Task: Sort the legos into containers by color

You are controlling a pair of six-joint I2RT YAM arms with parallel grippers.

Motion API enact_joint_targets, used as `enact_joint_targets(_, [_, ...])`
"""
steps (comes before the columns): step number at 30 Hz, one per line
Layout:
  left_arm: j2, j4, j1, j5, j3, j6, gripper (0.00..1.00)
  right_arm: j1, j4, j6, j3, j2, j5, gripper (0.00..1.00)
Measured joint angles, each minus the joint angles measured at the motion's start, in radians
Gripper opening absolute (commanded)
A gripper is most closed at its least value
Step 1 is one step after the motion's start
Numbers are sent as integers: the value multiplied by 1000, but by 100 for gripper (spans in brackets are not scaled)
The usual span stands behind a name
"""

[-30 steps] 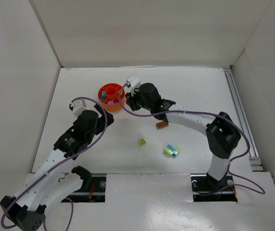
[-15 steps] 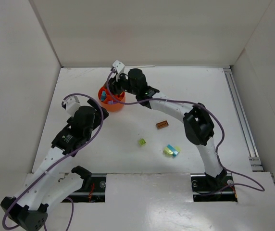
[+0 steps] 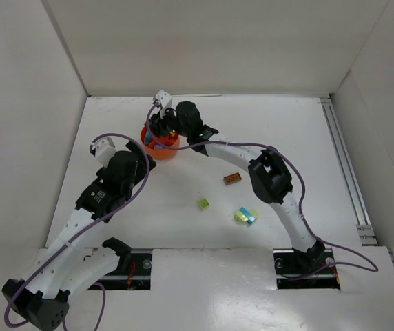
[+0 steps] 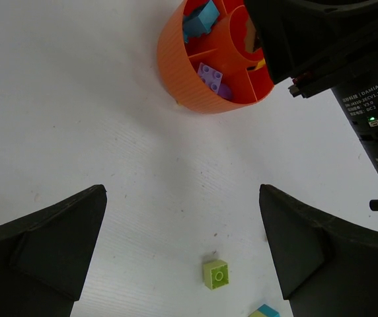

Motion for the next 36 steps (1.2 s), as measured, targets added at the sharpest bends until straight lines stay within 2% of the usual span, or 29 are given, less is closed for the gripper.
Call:
enact_joint_targets(6, [0,0,0,-2,0,0,100,-9,6,0,0,17,0,21])
enact_joint_targets(9, [2,0,0,-2,0,0,100,-14,7,0,0,26,-1,33])
enact_joint_targets(10, [4,0,0,-2,0,0,100,-16,7,0,0,28,-3,42])
enact_joint_targets(13, [8,0,0,-2,0,0,100,-22,12,0,-4,28,-4,50])
enact_joint_targets(14, [9,0,0,-2,0,1,100,-24,15,2,-8,28,-5,58])
enact_joint_targets(18, [17,0,0,-2,0,0,100,-28,19,5,-25,27,-6,73])
enact_joint_targets(23, [19,0,0,-2,0,0,100,-31,29,2,-64,18,-8,79])
enact_joint_targets(25, [19,0,1,-1,0,0,100,-31,29,-3,-98,1,-2,86])
enact_joint_targets(29, [15,0,1,1,0,1,100,-24,-10,-32,-152,-61,48,93])
enact_joint_targets(33, [0,0,1,3,0,1,100,-8,-68,-51,-166,-150,91,97])
enact_joint_targets(36, [-2,-1,1,3,0,0,100,2,-85,-59,-193,-212,116,97])
